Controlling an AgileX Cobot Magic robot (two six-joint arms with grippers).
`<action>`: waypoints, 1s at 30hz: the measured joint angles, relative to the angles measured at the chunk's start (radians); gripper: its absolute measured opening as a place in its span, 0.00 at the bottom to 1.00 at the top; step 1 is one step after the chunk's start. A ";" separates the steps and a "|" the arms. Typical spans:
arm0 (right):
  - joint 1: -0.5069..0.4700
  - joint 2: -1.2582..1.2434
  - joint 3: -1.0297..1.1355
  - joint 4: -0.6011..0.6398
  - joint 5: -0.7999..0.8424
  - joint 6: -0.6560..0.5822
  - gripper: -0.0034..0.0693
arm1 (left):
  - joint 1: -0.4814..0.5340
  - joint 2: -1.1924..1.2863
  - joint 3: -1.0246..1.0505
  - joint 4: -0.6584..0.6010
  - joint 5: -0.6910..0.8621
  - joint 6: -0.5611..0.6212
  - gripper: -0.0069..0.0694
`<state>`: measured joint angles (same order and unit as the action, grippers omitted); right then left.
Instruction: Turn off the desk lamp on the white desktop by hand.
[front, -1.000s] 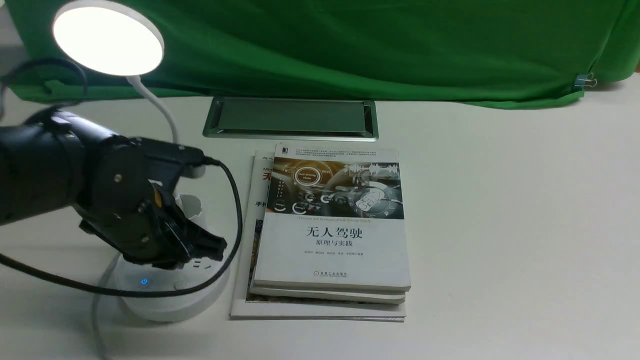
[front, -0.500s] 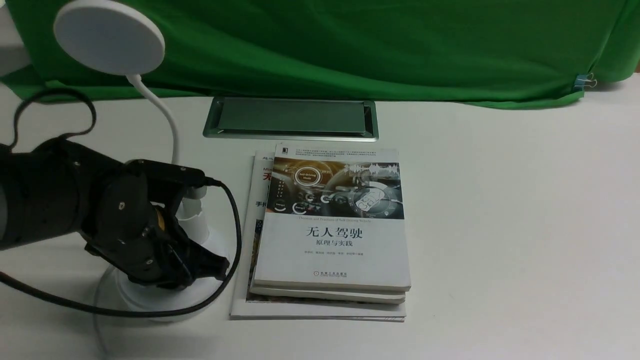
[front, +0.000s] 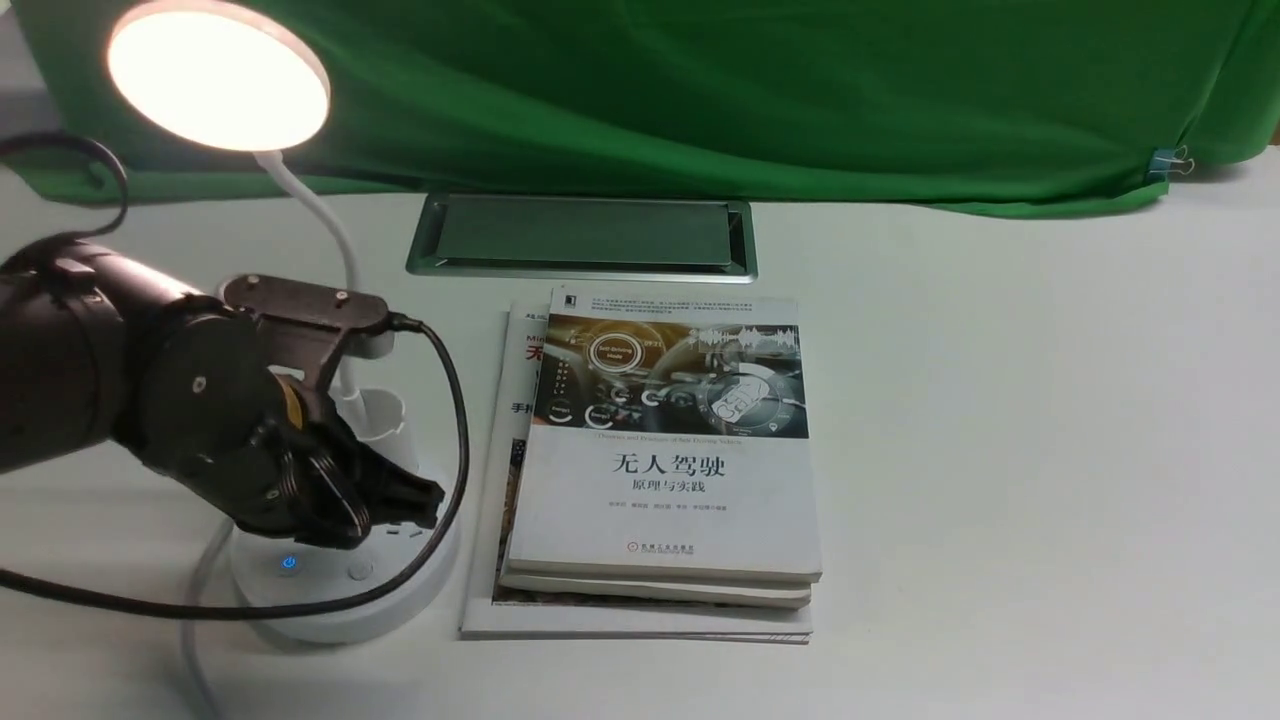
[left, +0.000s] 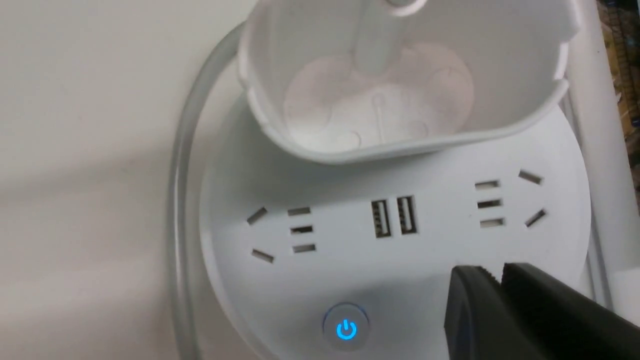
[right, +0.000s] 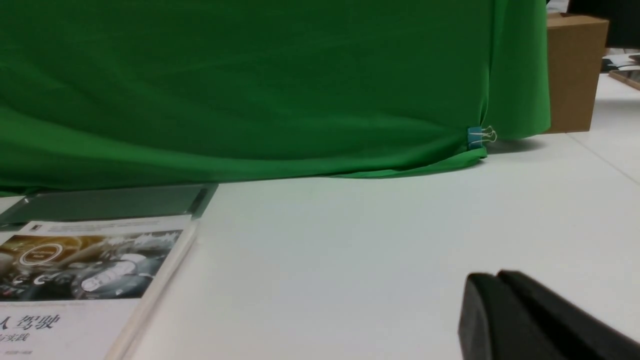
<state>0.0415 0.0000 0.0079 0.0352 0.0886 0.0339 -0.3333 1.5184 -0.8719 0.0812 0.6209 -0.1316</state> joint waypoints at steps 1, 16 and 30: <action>0.000 0.000 0.000 0.000 0.000 0.000 0.10 | 0.000 0.012 0.000 -0.014 -0.001 0.000 0.15; 0.000 0.000 0.000 0.000 0.000 0.000 0.10 | 0.004 0.077 -0.031 -0.005 0.056 -0.001 0.15; 0.000 0.000 0.000 0.000 0.000 0.000 0.10 | 0.024 -0.654 0.081 -0.091 0.135 -0.003 0.15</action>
<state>0.0415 0.0000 0.0079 0.0352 0.0886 0.0339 -0.3092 0.8647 -0.7904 -0.0095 0.7561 -0.1344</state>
